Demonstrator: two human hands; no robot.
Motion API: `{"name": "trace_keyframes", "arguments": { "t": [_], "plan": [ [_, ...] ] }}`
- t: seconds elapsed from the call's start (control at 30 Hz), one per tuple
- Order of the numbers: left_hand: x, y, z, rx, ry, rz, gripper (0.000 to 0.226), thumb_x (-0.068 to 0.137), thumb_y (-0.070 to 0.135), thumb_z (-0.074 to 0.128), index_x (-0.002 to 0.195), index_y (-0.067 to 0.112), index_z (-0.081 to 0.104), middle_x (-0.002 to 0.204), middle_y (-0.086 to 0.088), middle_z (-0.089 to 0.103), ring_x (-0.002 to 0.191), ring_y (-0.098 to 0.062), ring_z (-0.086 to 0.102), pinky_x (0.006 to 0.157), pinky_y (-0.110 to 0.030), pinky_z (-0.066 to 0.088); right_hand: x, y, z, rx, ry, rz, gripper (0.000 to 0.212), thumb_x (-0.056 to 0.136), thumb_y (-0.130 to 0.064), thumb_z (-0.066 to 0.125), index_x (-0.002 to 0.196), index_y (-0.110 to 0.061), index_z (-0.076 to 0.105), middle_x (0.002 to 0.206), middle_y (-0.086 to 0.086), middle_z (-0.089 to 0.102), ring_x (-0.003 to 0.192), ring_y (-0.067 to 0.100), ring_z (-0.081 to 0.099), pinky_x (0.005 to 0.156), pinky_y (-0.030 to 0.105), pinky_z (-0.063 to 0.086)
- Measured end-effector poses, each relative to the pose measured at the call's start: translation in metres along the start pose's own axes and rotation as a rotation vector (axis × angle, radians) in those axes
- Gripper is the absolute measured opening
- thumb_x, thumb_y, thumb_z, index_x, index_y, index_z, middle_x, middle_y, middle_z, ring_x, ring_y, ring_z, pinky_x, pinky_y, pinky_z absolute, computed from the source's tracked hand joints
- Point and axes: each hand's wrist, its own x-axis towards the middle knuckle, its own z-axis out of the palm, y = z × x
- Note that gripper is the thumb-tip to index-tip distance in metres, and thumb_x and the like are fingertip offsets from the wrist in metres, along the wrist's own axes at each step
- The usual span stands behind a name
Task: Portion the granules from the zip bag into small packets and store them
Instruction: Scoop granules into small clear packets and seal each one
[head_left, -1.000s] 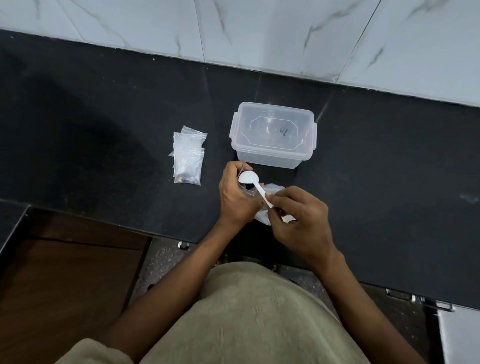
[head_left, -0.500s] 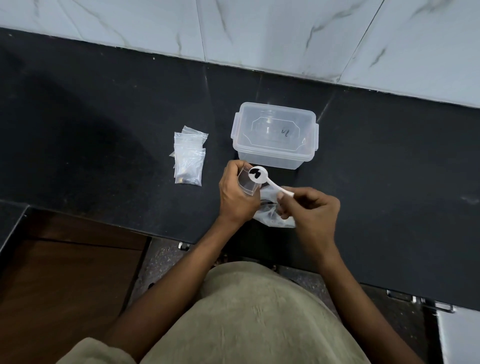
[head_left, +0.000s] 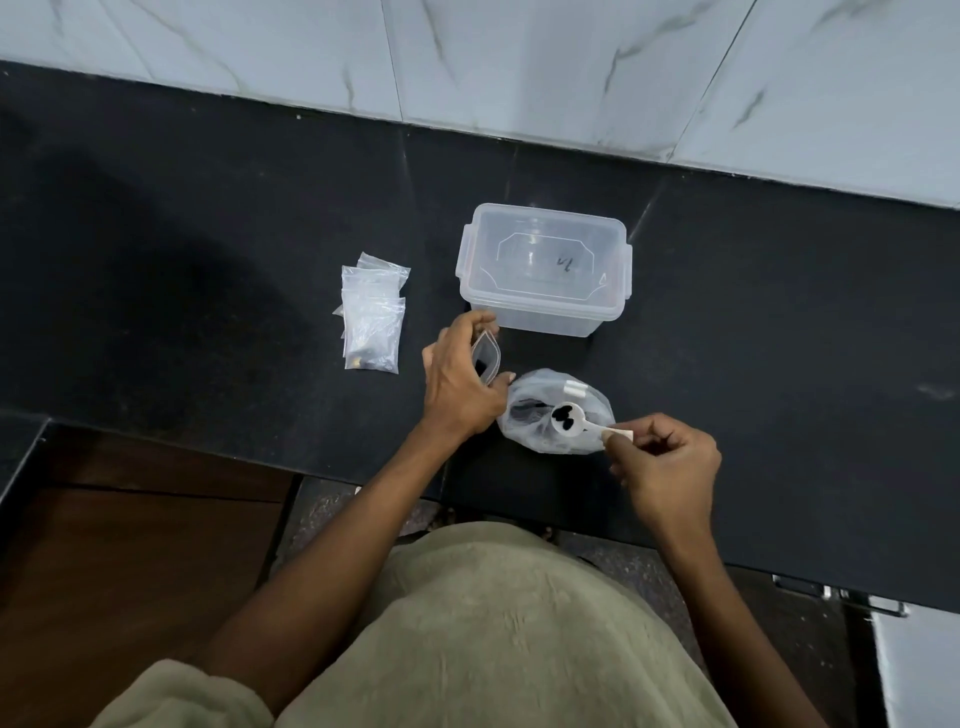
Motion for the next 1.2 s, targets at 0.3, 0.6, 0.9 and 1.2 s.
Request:
{"name": "trace_keyframes", "arguments": {
  "t": [0.3,0.6,0.9,1.2],
  "plan": [
    [-0.011,0.035,-0.007,0.209,0.046,0.245,0.07,0.068,0.031,0.067,0.135,0.017,0.053,0.134,0.004,0.054,0.128,-0.016,0.045,0.106,-0.037,0.025,0.005,0.007,0.018,-0.239,-0.018,-0.2,0.013,0.079,-0.005,0.077,0.072,-0.015,0.077,0.059,-0.013,0.067,0.054,0.005,0.063,0.053,0.012,0.046],
    [0.012,0.052,0.013,0.813,-0.371,0.383,0.02,0.076,0.033,0.067,0.089,0.021,0.075,0.092,0.006,0.068,0.111,-0.02,0.05,0.103,-0.042,0.014,0.018,0.01,0.017,-0.163,-0.014,0.017,0.018,0.082,-0.014,0.076,0.066,-0.023,0.074,0.061,-0.003,0.071,0.059,0.022,0.071,0.061,0.043,0.063],
    [0.013,0.053,0.019,0.681,-0.251,0.204,0.014,0.077,0.023,0.061,0.065,0.018,0.067,0.066,0.005,0.054,0.088,-0.017,0.042,0.079,-0.027,0.012,0.016,0.008,0.005,-0.18,0.082,-0.008,0.015,0.08,-0.011,0.074,0.067,-0.017,0.073,0.057,-0.003,0.068,0.051,0.01,0.063,0.051,0.024,0.053],
    [0.01,0.067,0.02,0.408,-0.249,0.063,0.01,0.074,0.014,0.066,0.072,0.009,0.074,0.066,-0.005,0.067,0.064,-0.023,0.06,0.062,-0.032,0.046,0.015,0.012,0.018,-0.028,0.048,0.028,0.014,0.079,-0.007,0.076,0.066,-0.009,0.071,0.058,0.009,0.067,0.048,0.019,0.059,0.051,0.032,0.052]
  ]
}}
